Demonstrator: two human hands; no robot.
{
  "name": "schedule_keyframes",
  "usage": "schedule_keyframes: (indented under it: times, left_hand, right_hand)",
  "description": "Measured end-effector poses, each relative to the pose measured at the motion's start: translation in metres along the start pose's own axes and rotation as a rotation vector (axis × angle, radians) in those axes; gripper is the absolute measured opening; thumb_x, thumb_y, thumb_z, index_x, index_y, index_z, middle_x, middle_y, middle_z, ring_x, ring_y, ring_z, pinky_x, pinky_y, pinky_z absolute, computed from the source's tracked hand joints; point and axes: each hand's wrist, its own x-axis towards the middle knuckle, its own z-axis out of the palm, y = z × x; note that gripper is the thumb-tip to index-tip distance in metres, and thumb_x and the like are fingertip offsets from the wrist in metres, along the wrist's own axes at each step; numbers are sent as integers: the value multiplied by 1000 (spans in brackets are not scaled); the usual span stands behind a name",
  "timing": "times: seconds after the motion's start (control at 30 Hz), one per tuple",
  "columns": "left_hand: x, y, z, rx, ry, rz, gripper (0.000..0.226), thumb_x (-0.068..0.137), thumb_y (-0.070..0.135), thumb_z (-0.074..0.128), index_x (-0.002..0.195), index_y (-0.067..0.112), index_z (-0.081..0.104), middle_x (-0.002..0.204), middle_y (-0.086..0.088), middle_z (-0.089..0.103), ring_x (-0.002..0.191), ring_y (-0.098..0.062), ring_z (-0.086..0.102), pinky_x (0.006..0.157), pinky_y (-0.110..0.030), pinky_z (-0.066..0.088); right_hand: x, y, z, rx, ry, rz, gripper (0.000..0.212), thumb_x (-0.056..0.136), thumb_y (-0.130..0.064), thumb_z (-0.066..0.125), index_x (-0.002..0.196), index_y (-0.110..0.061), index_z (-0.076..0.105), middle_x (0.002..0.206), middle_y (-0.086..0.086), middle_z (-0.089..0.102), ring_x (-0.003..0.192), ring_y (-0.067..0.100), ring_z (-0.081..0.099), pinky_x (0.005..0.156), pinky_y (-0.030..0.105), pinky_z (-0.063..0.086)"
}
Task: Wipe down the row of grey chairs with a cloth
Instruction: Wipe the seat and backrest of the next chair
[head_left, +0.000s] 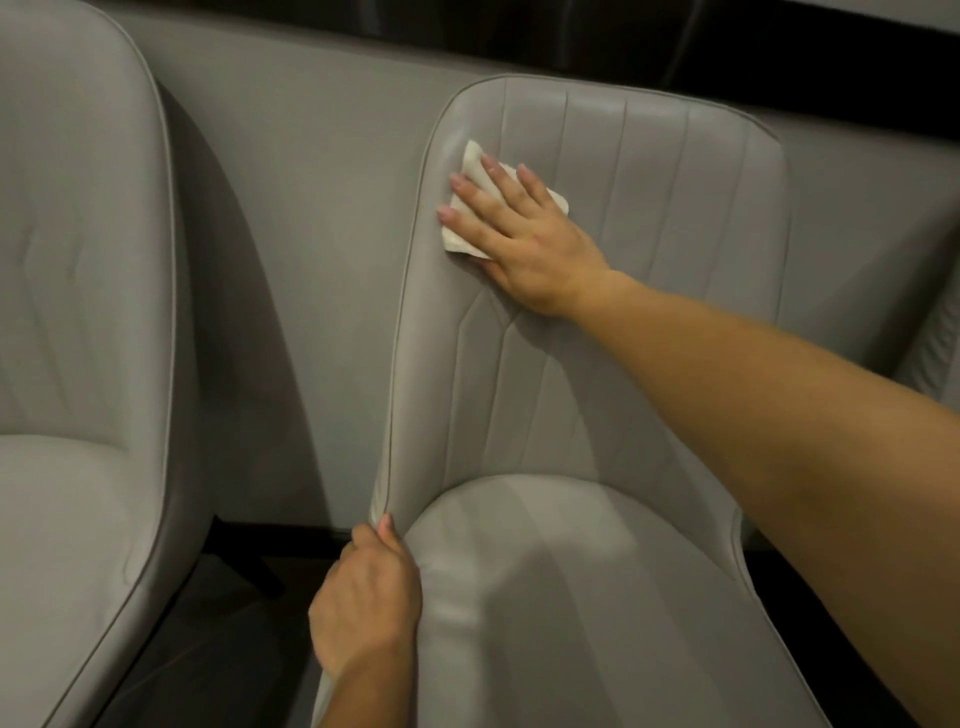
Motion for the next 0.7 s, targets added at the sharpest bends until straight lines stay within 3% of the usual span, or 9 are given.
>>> schedule_keyframes:
  times: [0.07,0.17,0.4,0.57,0.7]
  left_hand:
    - [0,0,0,0,10,3,59,94,52,-1,83,23,49,64,7,50,53,-11,47,47,-30,36]
    - [-1,1,-1,-6,3,-4,54,98,50,6,85,22,50,67,5,55,55,-13,52,52,-32,46]
    - [-3,-2,1,-3,-3,40,50,103,44,14,97,18,56,76,8,55,58,-14,51,55,-31,46]
    - [-4,0,-1,17,-20,28,53,102,47,11,88,17,53,68,0,58,56,-18,55,55,-37,50]
    - [-4,0,-2,11,-3,23,53,103,47,11,92,18,53,72,0,60,61,-19,57,59,-38,51]
  right_hand:
    - [-11,5,1,2,38,-33,48,105,-21,47,151,-13,39,157,16,34,145,44,26,119,57,22]
    - [-28,0,8,48,46,-25,48,102,-14,50,149,-9,42,155,18,37,144,46,29,119,54,22]
    - [-95,-50,47,107,22,-72,48,101,-27,56,146,-11,47,153,17,40,142,45,32,115,57,30]
    - [-106,-91,68,202,57,131,50,103,-27,51,148,-9,43,155,17,36,145,45,26,118,58,22]
    - [-123,-118,82,271,48,117,51,103,-29,48,151,-13,38,158,16,31,147,43,20,120,57,17]
